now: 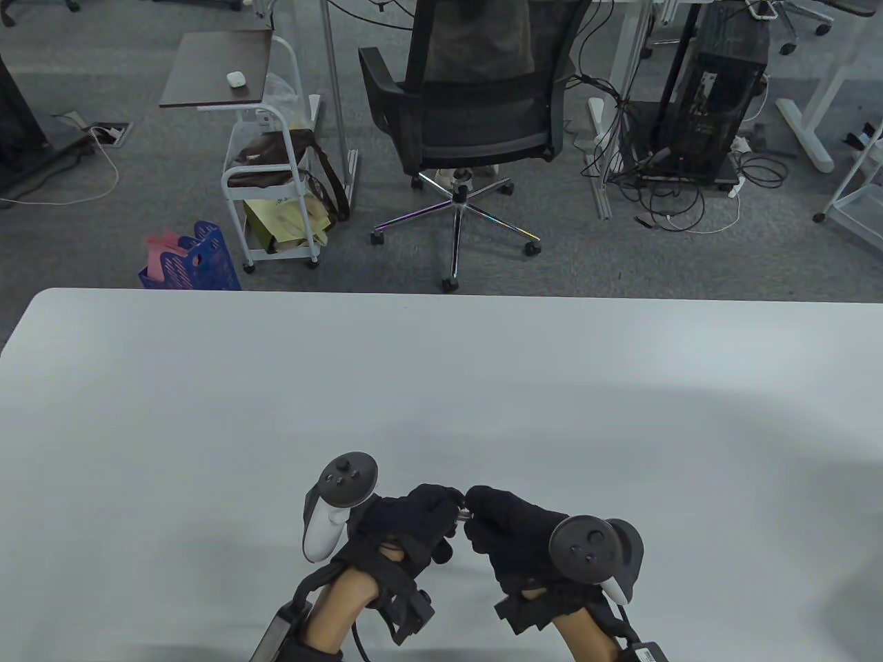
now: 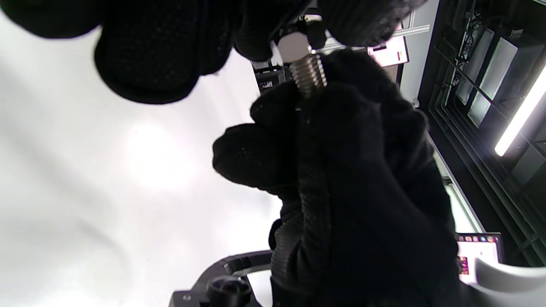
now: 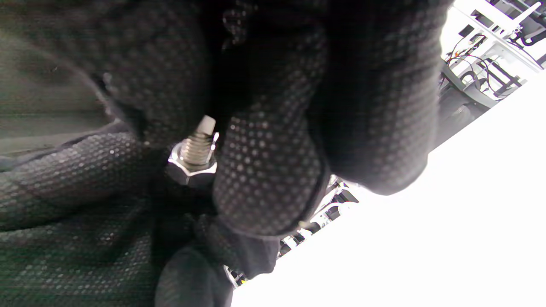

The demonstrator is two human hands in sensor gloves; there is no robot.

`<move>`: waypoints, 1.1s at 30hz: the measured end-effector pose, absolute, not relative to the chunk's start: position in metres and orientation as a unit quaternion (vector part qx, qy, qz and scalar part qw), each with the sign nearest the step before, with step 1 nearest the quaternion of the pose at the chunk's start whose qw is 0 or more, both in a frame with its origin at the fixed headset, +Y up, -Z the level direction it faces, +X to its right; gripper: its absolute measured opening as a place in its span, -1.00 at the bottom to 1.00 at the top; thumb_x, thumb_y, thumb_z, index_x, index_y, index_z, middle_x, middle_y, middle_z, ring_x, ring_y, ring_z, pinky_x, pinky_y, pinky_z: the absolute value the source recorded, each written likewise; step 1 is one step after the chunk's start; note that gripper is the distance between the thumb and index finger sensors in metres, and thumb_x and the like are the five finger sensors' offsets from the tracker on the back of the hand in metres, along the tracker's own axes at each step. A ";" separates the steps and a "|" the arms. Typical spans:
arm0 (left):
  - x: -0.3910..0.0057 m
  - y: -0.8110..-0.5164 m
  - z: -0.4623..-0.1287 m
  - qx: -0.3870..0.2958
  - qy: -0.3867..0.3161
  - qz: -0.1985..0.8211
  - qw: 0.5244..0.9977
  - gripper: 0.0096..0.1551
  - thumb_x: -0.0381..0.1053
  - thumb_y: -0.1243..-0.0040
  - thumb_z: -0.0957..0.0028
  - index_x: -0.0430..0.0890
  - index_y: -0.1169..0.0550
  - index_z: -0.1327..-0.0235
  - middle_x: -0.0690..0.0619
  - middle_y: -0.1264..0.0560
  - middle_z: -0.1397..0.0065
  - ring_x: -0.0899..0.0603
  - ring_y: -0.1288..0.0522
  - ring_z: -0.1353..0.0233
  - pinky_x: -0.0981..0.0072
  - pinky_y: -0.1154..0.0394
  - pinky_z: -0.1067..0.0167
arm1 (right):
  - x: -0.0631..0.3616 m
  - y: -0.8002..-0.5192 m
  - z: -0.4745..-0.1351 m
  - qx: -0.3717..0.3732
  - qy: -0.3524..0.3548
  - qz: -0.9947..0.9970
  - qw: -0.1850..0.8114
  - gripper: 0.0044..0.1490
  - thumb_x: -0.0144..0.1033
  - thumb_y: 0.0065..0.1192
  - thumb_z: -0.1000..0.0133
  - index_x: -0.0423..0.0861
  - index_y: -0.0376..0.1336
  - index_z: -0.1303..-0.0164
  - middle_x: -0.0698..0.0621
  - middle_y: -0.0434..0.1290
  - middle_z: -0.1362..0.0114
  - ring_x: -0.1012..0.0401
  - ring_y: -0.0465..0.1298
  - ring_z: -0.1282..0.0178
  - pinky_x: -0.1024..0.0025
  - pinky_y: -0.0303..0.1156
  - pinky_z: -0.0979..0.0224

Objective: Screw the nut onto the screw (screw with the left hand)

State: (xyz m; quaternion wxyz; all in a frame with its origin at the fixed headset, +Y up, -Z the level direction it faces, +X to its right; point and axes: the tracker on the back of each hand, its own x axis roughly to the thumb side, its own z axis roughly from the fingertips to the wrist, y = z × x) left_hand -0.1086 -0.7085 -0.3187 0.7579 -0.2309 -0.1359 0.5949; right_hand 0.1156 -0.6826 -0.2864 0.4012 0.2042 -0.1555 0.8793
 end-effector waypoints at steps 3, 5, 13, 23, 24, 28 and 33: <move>-0.108 -0.708 -0.319 -0.232 -0.136 0.593 0.759 -0.29 0.08 -0.08 0.04 -0.38 -0.54 -0.19 -0.47 -0.51 -0.15 -0.43 -0.60 0.13 -0.27 -0.45 0.15 | 0.115 -0.683 -0.286 0.205 -0.155 0.880 0.400 -0.43 -0.17 0.55 0.21 -0.07 0.47 -0.01 -0.03 0.72 0.03 0.27 0.88 0.36 0.28 0.84 0.14; -0.107 -0.706 -0.318 -0.227 -0.137 0.589 0.764 -0.35 0.04 -0.10 0.05 -0.37 -0.53 -0.14 -0.45 -0.51 -0.14 -0.41 -0.60 0.14 -0.25 -0.45 0.16 | 0.115 -0.683 -0.286 0.205 -0.153 0.880 0.401 -0.43 -0.17 0.54 0.21 -0.07 0.47 -0.01 -0.03 0.72 0.03 0.27 0.88 0.36 0.28 0.84 0.14; -0.109 -0.709 -0.318 -0.228 -0.130 0.593 0.761 -0.24 0.10 -0.06 0.05 -0.37 -0.49 -0.28 -0.48 -0.49 -0.18 -0.43 -0.59 0.11 -0.26 -0.45 0.13 | 0.115 -0.683 -0.286 0.205 -0.155 0.879 0.402 -0.43 -0.17 0.55 0.21 -0.07 0.48 0.00 -0.03 0.72 0.03 0.27 0.88 0.36 0.27 0.84 0.14; -0.106 -0.707 -0.317 -0.234 -0.146 0.598 0.753 -0.22 0.10 -0.07 0.04 -0.33 -0.38 -0.35 -0.45 -0.44 -0.23 -0.40 -0.57 0.07 -0.23 -0.44 0.10 | 0.116 -0.683 -0.287 0.204 -0.155 0.880 0.399 -0.43 -0.17 0.55 0.21 -0.07 0.47 0.00 -0.03 0.72 0.03 0.27 0.88 0.35 0.28 0.84 0.14; -0.106 -0.707 -0.318 -0.232 -0.142 0.595 0.756 -0.22 0.10 -0.06 0.04 -0.35 -0.41 -0.34 -0.46 -0.46 -0.21 -0.41 -0.58 0.08 -0.25 -0.44 0.10 | 0.115 -0.684 -0.286 0.204 -0.154 0.880 0.400 -0.43 -0.17 0.55 0.21 -0.07 0.47 -0.01 -0.03 0.72 0.03 0.27 0.88 0.36 0.28 0.84 0.14; -0.106 -0.705 -0.318 -0.229 -0.142 0.591 0.760 -0.33 0.06 -0.09 0.05 -0.37 -0.52 -0.17 -0.45 -0.50 -0.15 -0.41 -0.59 0.13 -0.25 -0.45 0.15 | 0.115 -0.683 -0.286 0.206 -0.155 0.880 0.399 -0.43 -0.17 0.55 0.21 -0.07 0.48 0.00 -0.03 0.72 0.03 0.27 0.88 0.36 0.28 0.84 0.14; -0.105 -0.703 -0.317 -0.239 -0.155 0.591 0.755 -0.33 0.02 -0.09 0.04 -0.31 -0.41 -0.27 -0.41 -0.44 -0.22 -0.38 -0.57 0.07 -0.21 -0.44 0.10 | 0.115 -0.683 -0.286 0.204 -0.155 0.878 0.405 -0.43 -0.17 0.54 0.21 -0.07 0.47 -0.01 -0.03 0.72 0.03 0.27 0.88 0.36 0.28 0.84 0.14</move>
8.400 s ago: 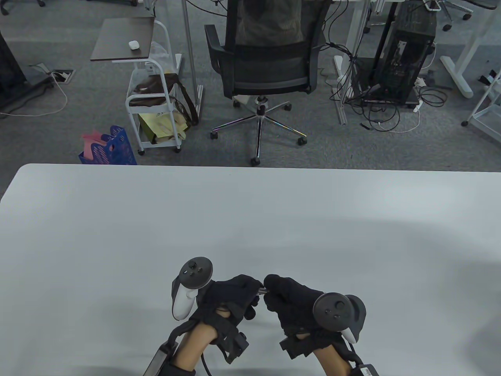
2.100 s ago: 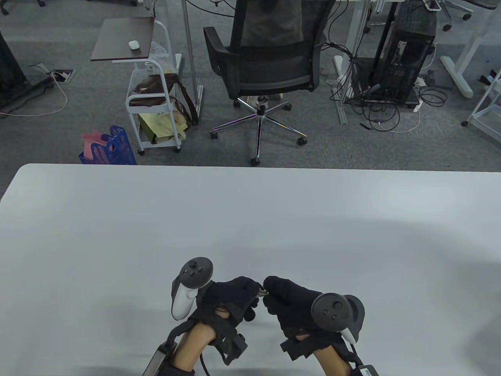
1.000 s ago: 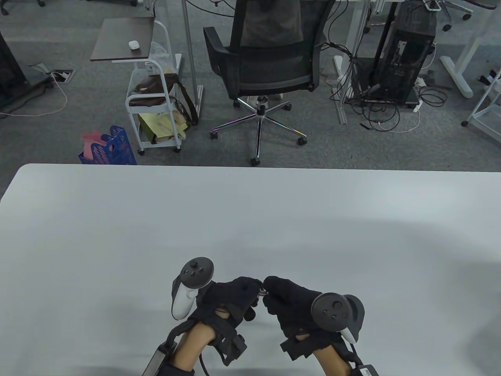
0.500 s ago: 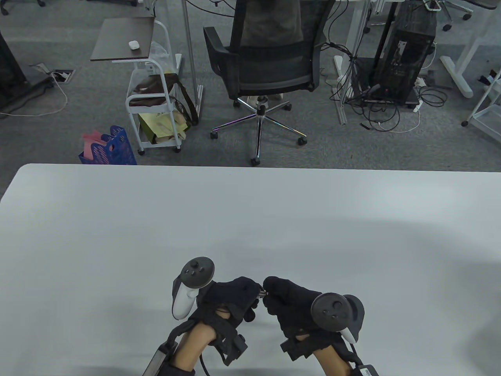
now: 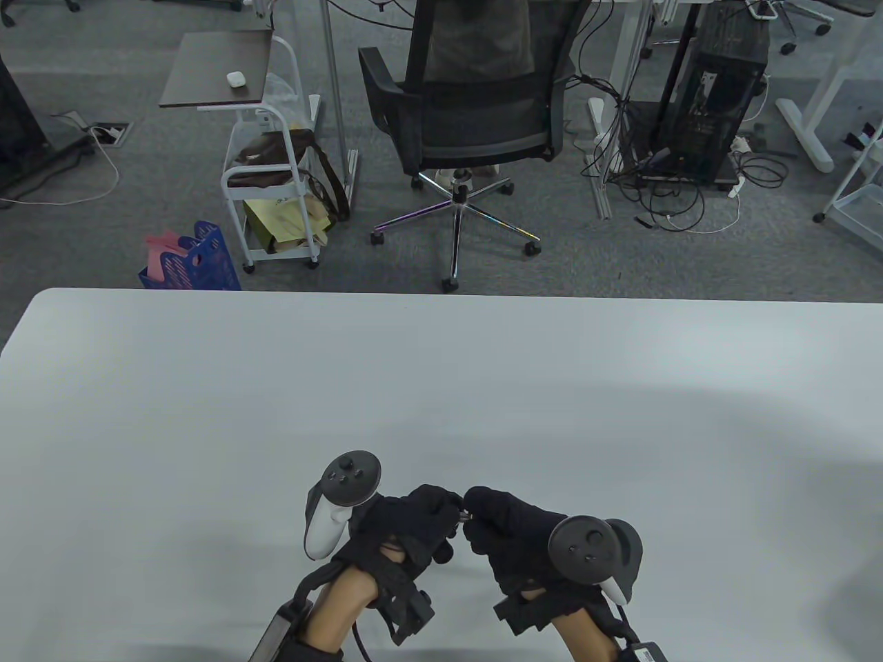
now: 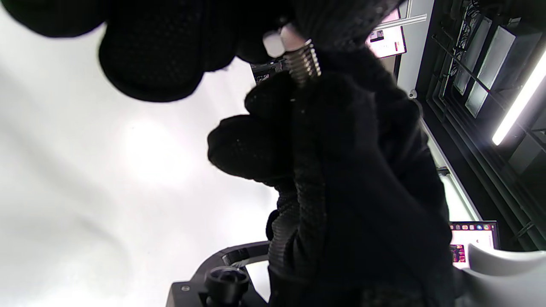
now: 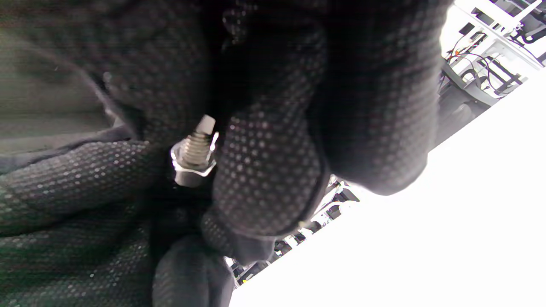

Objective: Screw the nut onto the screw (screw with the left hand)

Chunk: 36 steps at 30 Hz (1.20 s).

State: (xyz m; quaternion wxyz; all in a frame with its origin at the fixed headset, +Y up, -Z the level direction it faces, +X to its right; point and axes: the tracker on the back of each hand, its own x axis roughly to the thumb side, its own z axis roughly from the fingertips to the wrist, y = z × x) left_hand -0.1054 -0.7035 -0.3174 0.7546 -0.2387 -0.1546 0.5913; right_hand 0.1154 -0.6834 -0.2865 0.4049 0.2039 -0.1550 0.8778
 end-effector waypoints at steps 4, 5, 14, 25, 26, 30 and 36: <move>-0.107 -0.707 -0.317 -0.235 -0.139 0.594 0.756 -0.22 0.11 -0.06 0.04 -0.36 -0.44 -0.33 -0.47 -0.47 -0.20 -0.42 -0.58 0.09 -0.25 -0.44 0.12 | 0.116 -0.684 -0.286 0.203 -0.156 0.878 0.404 -0.43 -0.17 0.54 0.21 -0.07 0.47 -0.01 -0.03 0.72 0.03 0.27 0.88 0.36 0.28 0.84 0.14; -0.107 -0.706 -0.317 -0.234 -0.138 0.595 0.757 -0.25 0.10 -0.06 0.04 -0.36 -0.49 -0.27 -0.47 -0.49 -0.18 -0.42 -0.59 0.10 -0.25 -0.45 0.13 | 0.116 -0.683 -0.286 0.202 -0.156 0.878 0.405 -0.43 -0.17 0.54 0.21 -0.07 0.47 0.00 -0.03 0.72 0.03 0.27 0.88 0.36 0.28 0.84 0.14; -0.106 -0.707 -0.317 -0.249 -0.145 0.595 0.751 -0.22 0.09 -0.05 0.03 -0.31 -0.32 -0.38 -0.43 -0.40 -0.26 -0.38 -0.56 0.05 -0.21 -0.44 0.08 | 0.116 -0.683 -0.287 0.201 -0.156 0.879 0.404 -0.43 -0.16 0.54 0.21 -0.07 0.48 0.00 -0.03 0.72 0.03 0.27 0.88 0.36 0.28 0.84 0.15; -0.104 -0.702 -0.317 -0.245 -0.158 0.585 0.757 -0.36 0.00 -0.09 0.05 -0.33 -0.39 -0.22 -0.40 -0.44 -0.18 -0.34 -0.57 0.10 -0.19 -0.45 0.12 | 0.115 -0.686 -0.288 0.195 -0.138 0.880 0.411 -0.42 -0.13 0.53 0.18 -0.10 0.48 -0.01 -0.04 0.73 0.06 0.25 0.89 0.39 0.26 0.84 0.17; -0.104 -0.702 -0.318 -0.239 -0.155 0.587 0.758 -0.36 0.00 -0.09 0.04 -0.32 -0.39 -0.23 -0.39 -0.44 -0.18 -0.34 -0.57 0.10 -0.19 -0.45 0.12 | 0.116 -0.687 -0.289 0.192 -0.133 0.879 0.416 -0.42 -0.13 0.53 0.18 -0.10 0.48 -0.02 -0.04 0.73 0.05 0.24 0.89 0.38 0.25 0.84 0.16; -0.105 -0.704 -0.318 -0.230 -0.143 0.589 0.762 -0.35 0.03 -0.07 0.04 -0.32 -0.42 -0.22 -0.39 -0.47 -0.15 -0.34 -0.59 0.13 -0.19 -0.46 0.15 | 0.114 -0.689 -0.289 0.197 -0.116 0.880 0.417 -0.39 -0.17 0.57 0.20 -0.10 0.46 -0.05 -0.06 0.71 -0.01 0.23 0.88 0.32 0.23 0.83 0.12; -0.105 -0.701 -0.318 -0.229 -0.159 0.607 0.744 -0.32 0.04 -0.07 0.04 -0.29 -0.38 -0.29 -0.39 -0.45 -0.20 -0.34 -0.58 0.09 -0.18 -0.46 0.12 | 0.115 -0.683 -0.286 0.200 -0.143 0.877 0.414 -0.41 -0.18 0.57 0.21 -0.09 0.47 -0.01 -0.05 0.71 0.01 0.26 0.88 0.35 0.26 0.84 0.14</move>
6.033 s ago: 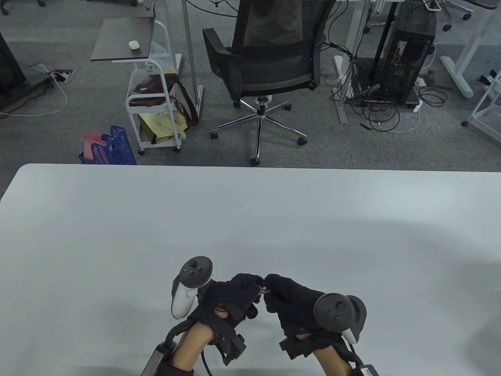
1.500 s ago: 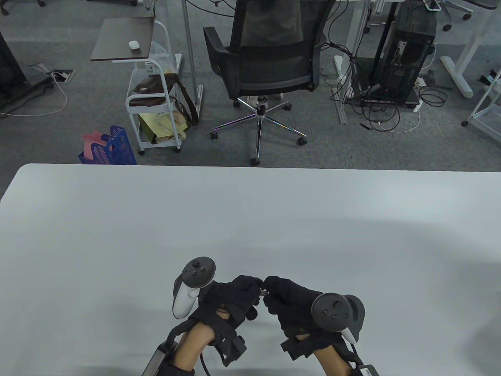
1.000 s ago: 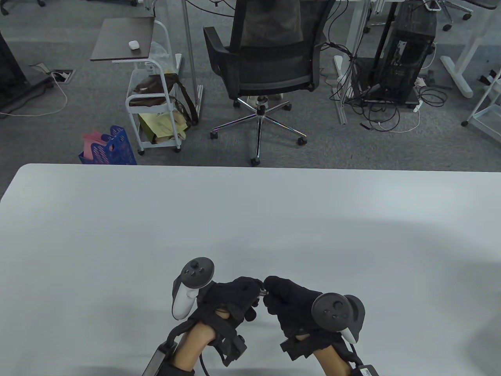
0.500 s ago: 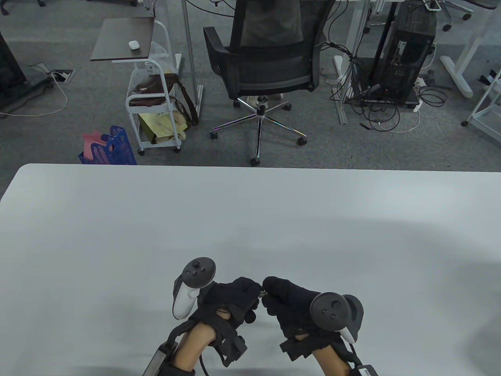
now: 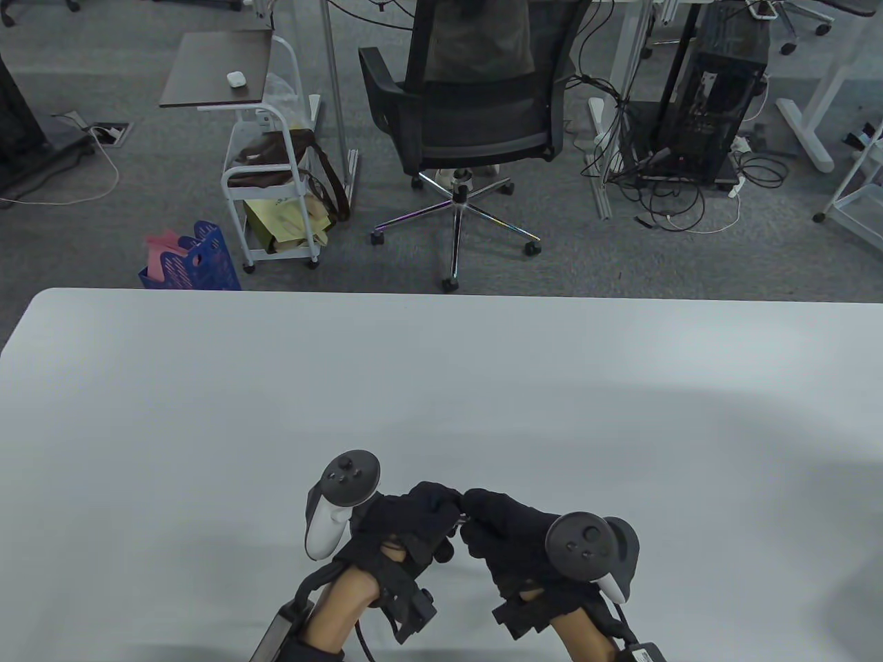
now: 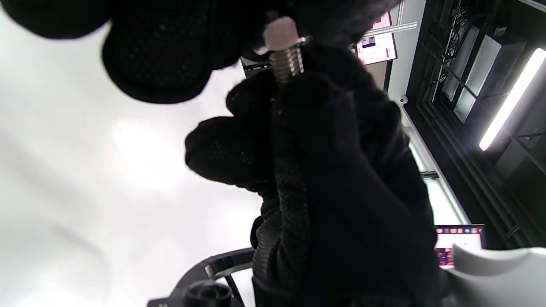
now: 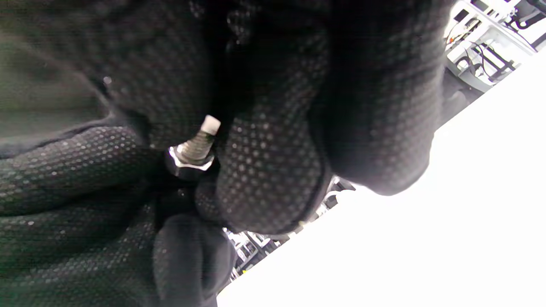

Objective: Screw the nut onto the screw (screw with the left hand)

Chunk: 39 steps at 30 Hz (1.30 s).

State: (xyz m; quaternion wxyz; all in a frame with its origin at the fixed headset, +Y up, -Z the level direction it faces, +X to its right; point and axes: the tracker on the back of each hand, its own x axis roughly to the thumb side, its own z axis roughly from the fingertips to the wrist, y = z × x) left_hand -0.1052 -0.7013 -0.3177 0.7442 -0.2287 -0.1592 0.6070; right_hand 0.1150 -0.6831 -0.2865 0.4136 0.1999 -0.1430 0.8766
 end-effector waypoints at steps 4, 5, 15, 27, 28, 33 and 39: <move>-0.108 -0.703 -0.318 -0.211 -0.129 0.596 0.764 -0.27 0.08 -0.09 0.05 -0.35 -0.47 -0.28 -0.45 -0.50 -0.16 -0.39 -0.60 0.14 -0.23 -0.46 0.16 | 0.116 -0.683 -0.287 0.197 -0.147 0.876 0.415 -0.42 -0.18 0.57 0.21 -0.09 0.47 -0.01 -0.05 0.71 0.01 0.26 0.88 0.35 0.27 0.84 0.14; -0.108 -0.703 -0.318 -0.214 -0.130 0.595 0.764 -0.33 0.07 -0.10 0.06 -0.36 -0.56 -0.15 -0.44 -0.55 -0.10 -0.40 -0.62 0.18 -0.24 -0.47 0.19 | 0.116 -0.683 -0.287 0.197 -0.147 0.877 0.413 -0.42 -0.18 0.56 0.21 -0.08 0.48 -0.01 -0.04 0.72 0.02 0.26 0.88 0.35 0.27 0.84 0.14; -0.107 -0.704 -0.317 -0.224 -0.135 0.591 0.763 -0.22 0.11 -0.09 0.05 -0.36 -0.44 -0.32 -0.46 -0.49 -0.17 -0.40 -0.59 0.13 -0.24 -0.46 0.15 | 0.116 -0.684 -0.287 0.196 -0.150 0.875 0.417 -0.42 -0.17 0.55 0.21 -0.08 0.47 -0.01 -0.04 0.72 0.02 0.27 0.88 0.36 0.27 0.84 0.14; -0.104 -0.704 -0.319 -0.233 -0.162 0.596 0.751 -0.33 0.00 -0.10 0.04 -0.32 -0.40 -0.29 -0.38 -0.46 -0.18 -0.35 -0.58 0.12 -0.19 -0.45 0.13 | 0.115 -0.682 -0.286 0.203 -0.153 0.881 0.399 -0.38 -0.19 0.60 0.23 -0.10 0.46 -0.03 -0.05 0.70 0.01 0.28 0.87 0.36 0.28 0.84 0.14; -0.104 -0.705 -0.318 -0.236 -0.159 0.596 0.751 -0.24 0.05 -0.09 0.03 -0.30 -0.33 -0.38 -0.40 -0.44 -0.23 -0.36 -0.58 0.09 -0.20 -0.45 0.11 | 0.115 -0.682 -0.286 0.201 -0.154 0.880 0.400 -0.38 -0.19 0.59 0.23 -0.11 0.47 -0.03 -0.06 0.71 0.02 0.29 0.87 0.37 0.28 0.85 0.15; -0.105 -0.707 -0.319 -0.229 -0.144 0.589 0.762 -0.31 0.08 -0.10 0.05 -0.37 -0.55 -0.15 -0.43 -0.55 -0.10 -0.39 -0.61 0.17 -0.24 -0.47 0.18 | 0.114 -0.681 -0.285 0.207 -0.161 0.886 0.383 -0.40 -0.18 0.55 0.23 -0.13 0.48 0.00 -0.06 0.72 0.06 0.27 0.89 0.40 0.28 0.86 0.18; -0.104 -0.707 -0.319 -0.246 -0.162 0.601 0.743 -0.31 0.03 -0.09 0.03 -0.31 -0.38 -0.31 -0.40 -0.44 -0.22 -0.36 -0.57 0.08 -0.21 -0.44 0.10 | 0.114 -0.679 -0.284 0.209 -0.176 0.886 0.375 -0.40 -0.18 0.55 0.23 -0.12 0.48 0.00 -0.06 0.72 0.04 0.26 0.88 0.38 0.27 0.85 0.16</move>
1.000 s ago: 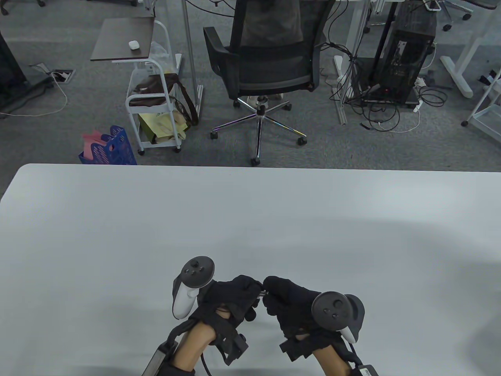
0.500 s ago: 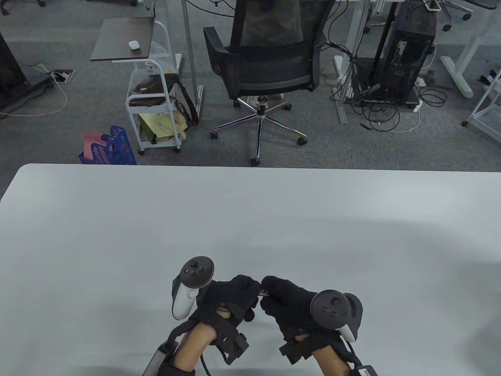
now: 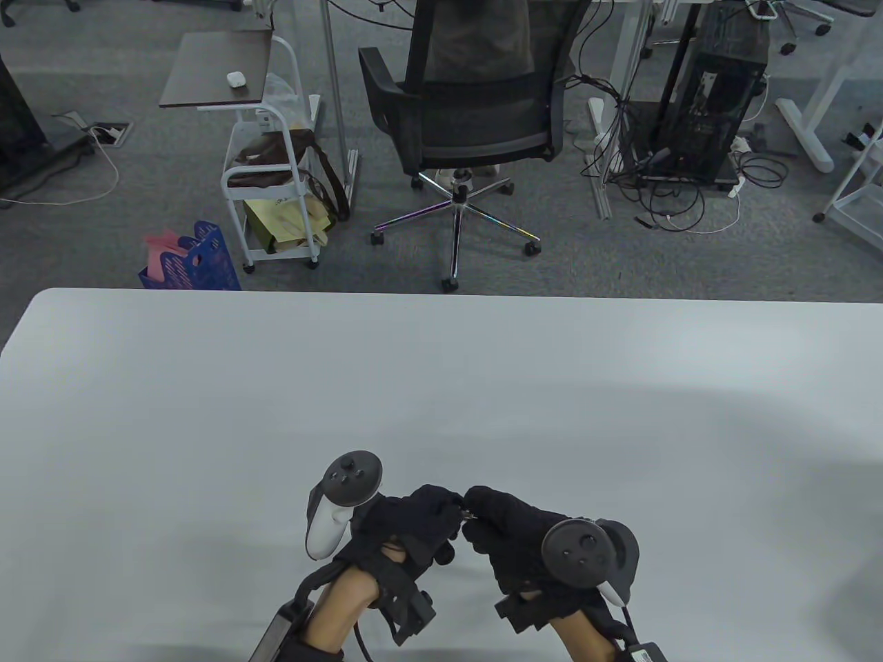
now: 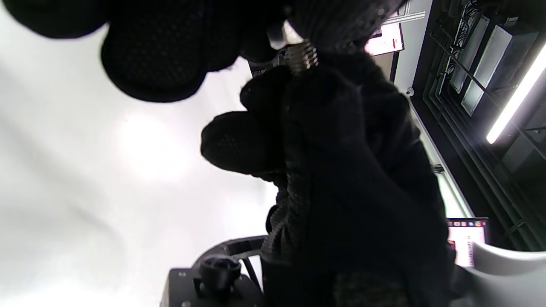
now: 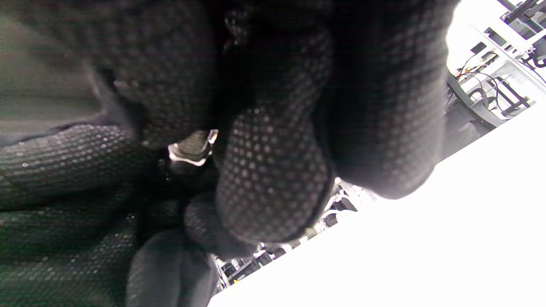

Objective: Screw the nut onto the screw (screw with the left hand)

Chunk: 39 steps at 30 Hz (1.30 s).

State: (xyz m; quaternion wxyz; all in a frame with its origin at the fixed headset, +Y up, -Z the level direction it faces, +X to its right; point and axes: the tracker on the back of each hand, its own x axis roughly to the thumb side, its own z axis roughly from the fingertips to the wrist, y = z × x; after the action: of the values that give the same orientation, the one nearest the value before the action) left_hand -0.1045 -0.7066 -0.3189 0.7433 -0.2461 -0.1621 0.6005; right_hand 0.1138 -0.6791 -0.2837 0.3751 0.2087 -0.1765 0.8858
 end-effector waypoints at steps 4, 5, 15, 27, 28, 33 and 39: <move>-0.107 -0.709 -0.319 -0.224 -0.135 0.594 0.761 -0.24 0.12 -0.07 0.05 -0.34 -0.48 -0.27 -0.46 -0.49 -0.17 -0.41 -0.59 0.12 -0.24 -0.45 0.14 | 0.114 -0.681 -0.284 0.207 -0.172 0.883 0.385 -0.40 -0.18 0.56 0.23 -0.11 0.48 0.00 -0.05 0.72 0.04 0.27 0.88 0.38 0.28 0.85 0.16; -0.107 -0.709 -0.319 -0.225 -0.136 0.593 0.761 -0.29 0.11 -0.08 0.05 -0.34 -0.53 -0.19 -0.45 -0.51 -0.15 -0.41 -0.60 0.13 -0.25 -0.46 0.15 | 0.114 -0.680 -0.284 0.207 -0.172 0.883 0.385 -0.40 -0.18 0.56 0.23 -0.10 0.48 0.00 -0.05 0.72 0.04 0.27 0.88 0.38 0.28 0.85 0.16; -0.110 -0.709 -0.319 -0.212 -0.130 0.601 0.759 -0.18 0.13 -0.05 0.05 -0.34 -0.39 -0.37 -0.47 -0.45 -0.22 -0.40 -0.58 0.10 -0.24 -0.45 0.13 | 0.116 -0.680 -0.285 0.202 -0.165 0.877 0.403 -0.41 -0.18 0.57 0.23 -0.08 0.48 0.00 -0.04 0.72 0.03 0.28 0.88 0.37 0.28 0.85 0.16; -0.112 -0.708 -0.320 -0.202 -0.131 0.617 0.749 -0.19 0.13 -0.05 0.05 -0.35 -0.42 -0.34 -0.47 -0.47 -0.21 -0.40 -0.59 0.11 -0.23 -0.45 0.14 | 0.116 -0.680 -0.285 0.202 -0.161 0.873 0.414 -0.42 -0.18 0.57 0.23 -0.07 0.48 -0.01 -0.04 0.72 0.02 0.29 0.88 0.36 0.29 0.85 0.15; -0.113 -0.708 -0.320 -0.202 -0.128 0.614 0.752 -0.20 0.13 -0.06 0.06 -0.37 -0.48 -0.30 -0.49 -0.49 -0.18 -0.42 -0.59 0.13 -0.25 -0.45 0.15 | 0.116 -0.681 -0.285 0.202 -0.161 0.873 0.414 -0.41 -0.18 0.57 0.23 -0.07 0.48 -0.01 -0.03 0.72 0.02 0.29 0.88 0.36 0.29 0.85 0.15; -0.107 -0.705 -0.320 -0.216 -0.143 0.598 0.758 -0.36 0.05 -0.11 0.05 -0.36 -0.56 -0.11 -0.44 -0.53 -0.11 -0.39 -0.61 0.17 -0.24 -0.46 0.18 | 0.116 -0.681 -0.285 0.202 -0.159 0.877 0.406 -0.41 -0.18 0.57 0.23 -0.07 0.48 -0.01 -0.03 0.72 0.02 0.29 0.88 0.37 0.29 0.85 0.15; -0.109 -0.707 -0.319 -0.225 -0.143 0.608 0.748 -0.20 0.12 -0.05 0.04 -0.34 -0.37 -0.37 -0.46 -0.44 -0.23 -0.39 -0.58 0.09 -0.22 -0.44 0.11 | 0.116 -0.682 -0.286 0.202 -0.154 0.876 0.410 -0.41 -0.18 0.56 0.23 -0.07 0.48 -0.01 -0.03 0.72 0.02 0.29 0.88 0.37 0.30 0.85 0.16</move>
State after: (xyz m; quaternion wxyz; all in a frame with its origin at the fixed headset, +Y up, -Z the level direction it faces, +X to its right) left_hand -0.1090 -0.7069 -0.3191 0.7479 -0.2250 -0.1426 0.6081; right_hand 0.1160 -0.6816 -0.2861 0.4103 0.2024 -0.1539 0.8758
